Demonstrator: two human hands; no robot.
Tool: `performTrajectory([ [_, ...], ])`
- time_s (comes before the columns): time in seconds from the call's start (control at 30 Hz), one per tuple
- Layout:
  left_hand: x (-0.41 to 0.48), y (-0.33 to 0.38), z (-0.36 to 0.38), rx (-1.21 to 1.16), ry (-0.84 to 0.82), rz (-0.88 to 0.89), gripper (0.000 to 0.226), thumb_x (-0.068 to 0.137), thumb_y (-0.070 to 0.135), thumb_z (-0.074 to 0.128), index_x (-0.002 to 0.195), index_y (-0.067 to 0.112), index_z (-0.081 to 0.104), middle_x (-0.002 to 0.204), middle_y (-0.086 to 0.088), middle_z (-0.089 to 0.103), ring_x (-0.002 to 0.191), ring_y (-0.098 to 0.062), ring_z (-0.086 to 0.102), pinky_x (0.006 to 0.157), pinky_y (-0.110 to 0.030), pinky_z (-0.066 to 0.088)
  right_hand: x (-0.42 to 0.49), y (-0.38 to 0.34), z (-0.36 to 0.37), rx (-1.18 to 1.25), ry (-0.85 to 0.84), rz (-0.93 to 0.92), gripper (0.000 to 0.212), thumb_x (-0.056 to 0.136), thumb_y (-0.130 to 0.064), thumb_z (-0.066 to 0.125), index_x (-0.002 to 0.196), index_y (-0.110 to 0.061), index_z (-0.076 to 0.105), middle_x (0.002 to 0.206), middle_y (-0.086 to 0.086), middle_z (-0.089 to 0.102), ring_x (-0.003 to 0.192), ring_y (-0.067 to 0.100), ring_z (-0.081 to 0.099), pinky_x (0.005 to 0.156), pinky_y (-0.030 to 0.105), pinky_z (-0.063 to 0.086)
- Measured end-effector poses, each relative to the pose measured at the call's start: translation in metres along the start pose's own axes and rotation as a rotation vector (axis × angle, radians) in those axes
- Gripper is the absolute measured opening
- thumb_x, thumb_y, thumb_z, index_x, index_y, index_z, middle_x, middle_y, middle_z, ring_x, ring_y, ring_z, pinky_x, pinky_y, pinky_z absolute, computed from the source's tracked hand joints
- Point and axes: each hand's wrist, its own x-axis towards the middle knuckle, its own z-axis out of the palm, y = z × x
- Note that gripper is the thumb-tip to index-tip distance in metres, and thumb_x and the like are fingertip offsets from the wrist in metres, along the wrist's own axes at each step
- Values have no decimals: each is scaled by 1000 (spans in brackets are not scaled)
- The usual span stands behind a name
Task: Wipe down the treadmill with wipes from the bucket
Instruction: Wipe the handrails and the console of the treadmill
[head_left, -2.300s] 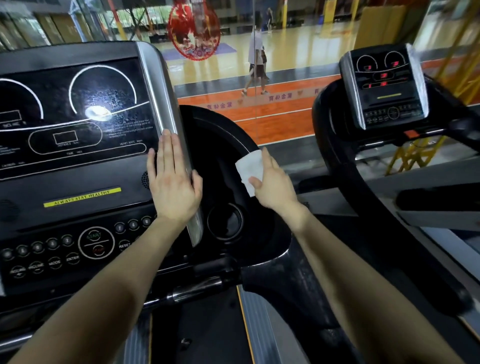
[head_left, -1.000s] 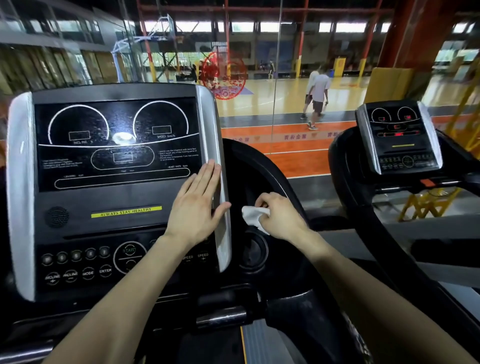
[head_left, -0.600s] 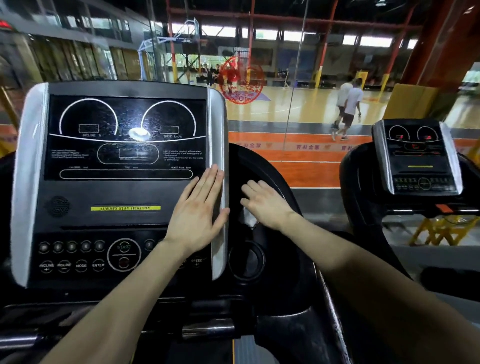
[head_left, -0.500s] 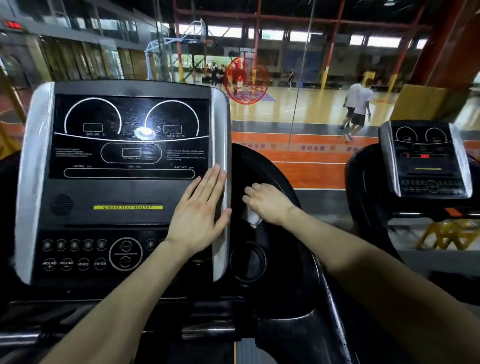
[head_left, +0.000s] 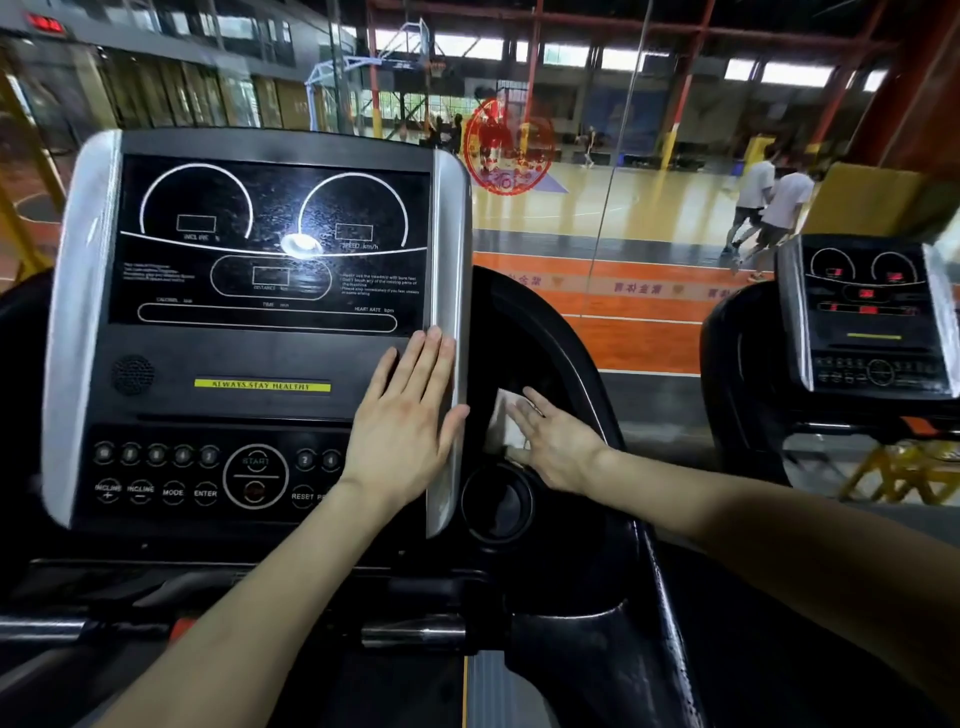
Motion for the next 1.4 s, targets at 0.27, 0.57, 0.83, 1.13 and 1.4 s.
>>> performTrajectory([
  [0.27, -10, -1, -1, 14, -31, 5, 94, 106, 69, 33, 171, 14, -8, 180, -7, -5, 166, -19, -7, 134, -49, 13, 11, 30, -20, 75, -22, 118, 74, 111, -60, 26, 168, -13, 20, 178, 11, -2, 164, 34, -9, 132, 50, -2],
  [0.57, -10, 3, 2, 1, -33, -25, 95, 105, 64, 39, 171, 14, -7, 180, -7, -6, 166, -20, -8, 134, -51, 13, 16, 42, -29, 108, 14, 180, 65, 111, -42, 28, 170, -22, 10, 178, 11, -2, 163, 36, -15, 130, 55, -9],
  [0.83, -9, 5, 2, 28, -43, -28, 94, 105, 65, 34, 170, 13, -10, 179, -8, -10, 166, -20, -11, 133, -50, 11, 31, 57, -27, 40, 55, 209, 65, 110, -41, 27, 170, -23, 10, 178, 11, 3, 163, 34, -12, 130, 55, -12],
  [1.13, -9, 3, 3, 12, -29, -24, 95, 105, 66, 35, 171, 14, -9, 180, -8, -8, 166, -20, -9, 134, -50, 12, 26, 60, -24, -79, -28, 189, 70, 108, -51, 22, 170, -25, -1, 178, 5, -6, 163, 30, -18, 123, 61, -24],
  [1.4, -9, 4, 4, 24, -15, -28, 95, 104, 67, 35, 171, 14, -7, 180, -7, -8, 166, -19, -9, 134, -49, 11, 3, 97, -20, -44, 32, 16, 65, 109, -51, 8, 169, -28, 2, 177, -3, -3, 163, 16, -13, 129, 53, -17],
])
